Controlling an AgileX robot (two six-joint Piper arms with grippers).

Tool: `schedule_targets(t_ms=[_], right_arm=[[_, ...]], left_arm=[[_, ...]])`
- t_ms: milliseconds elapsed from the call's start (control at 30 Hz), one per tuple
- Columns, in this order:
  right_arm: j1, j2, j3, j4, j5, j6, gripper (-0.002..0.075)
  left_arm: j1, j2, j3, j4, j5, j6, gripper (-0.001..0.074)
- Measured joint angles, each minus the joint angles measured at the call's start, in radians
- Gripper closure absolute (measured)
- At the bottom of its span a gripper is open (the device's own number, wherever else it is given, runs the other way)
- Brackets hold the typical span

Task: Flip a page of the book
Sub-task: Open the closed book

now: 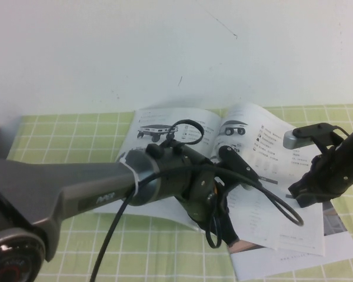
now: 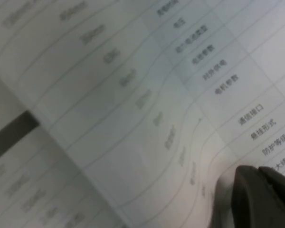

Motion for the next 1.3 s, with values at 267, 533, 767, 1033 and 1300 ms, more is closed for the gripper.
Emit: schedule_targets(t_ms=[267, 533, 767, 1033, 1300], right_arm=[[0.000, 0.000, 0.000, 0.000, 0.002, 0.000, 0.0728], [0.000, 0.000, 0.000, 0.000, 0.002, 0.000, 0.0728], [0.000, 0.000, 0.000, 0.000, 0.002, 0.000, 0.0728], [0.000, 0.000, 0.000, -0.027, 0.012, 0.006, 0.0728], [-0.011, -0.012, -0.002, -0.166, 0.012, 0.137, 0.0728]], left_arm=[[0.070, -0.025, 0.009, 0.010, 0.025, -0.023, 0.0738], [0.130, -0.031, 0.012, 0.024, 0.036, -0.073, 0.0738], [0.187, -0.114, 0.018, 0.077, 0.027, -0.128, 0.0738], [0.261, -0.284, 0.018, 0.280, 0.022, -0.315, 0.0738], [0.291, -0.353, 0.018, 0.374, 0.119, -0.386, 0.0738]])
